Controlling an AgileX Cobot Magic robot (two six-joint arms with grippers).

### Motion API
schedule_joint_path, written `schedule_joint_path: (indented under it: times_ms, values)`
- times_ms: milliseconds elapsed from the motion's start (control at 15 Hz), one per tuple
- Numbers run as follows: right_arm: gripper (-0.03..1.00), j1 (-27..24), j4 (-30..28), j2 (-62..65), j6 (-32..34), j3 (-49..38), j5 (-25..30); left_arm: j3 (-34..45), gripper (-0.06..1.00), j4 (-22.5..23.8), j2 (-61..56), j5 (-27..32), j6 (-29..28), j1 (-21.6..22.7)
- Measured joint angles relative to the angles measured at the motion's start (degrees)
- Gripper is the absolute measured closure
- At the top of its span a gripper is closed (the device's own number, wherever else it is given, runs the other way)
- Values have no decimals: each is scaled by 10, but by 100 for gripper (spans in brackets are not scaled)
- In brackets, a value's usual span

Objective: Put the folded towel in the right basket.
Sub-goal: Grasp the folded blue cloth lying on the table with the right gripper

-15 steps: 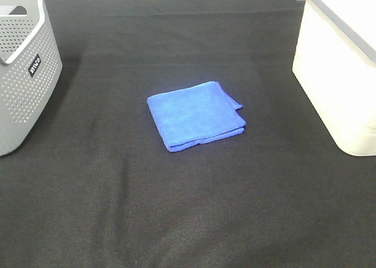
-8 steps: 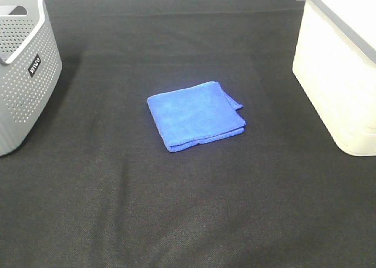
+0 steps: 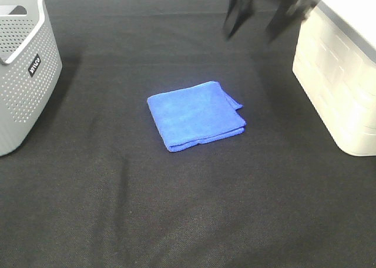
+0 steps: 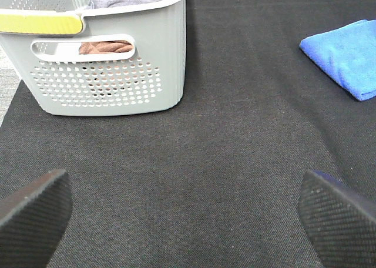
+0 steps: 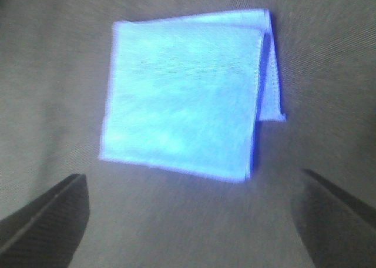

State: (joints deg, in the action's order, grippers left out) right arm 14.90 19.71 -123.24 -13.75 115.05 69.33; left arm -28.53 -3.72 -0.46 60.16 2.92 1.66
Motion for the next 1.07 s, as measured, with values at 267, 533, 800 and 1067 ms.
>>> schedule_joint_path:
  times_ms: [267, 533, 800, 1067]
  values:
    - [6, 0, 4, -127, 0, 76, 0, 0, -3, 0, 0, 0, 0, 0]
    - [7, 0, 5, -176, 0, 101, -1, 0, -3, 0, 0, 0, 0, 0]
    - [7, 0, -23, -206, 0, 102, -7, 0, -3, 0, 0, 0, 0, 0]
    - [8, 0, -45, -235, -1, 104, -26, 0, -3, 0, 0, 0, 0, 0]
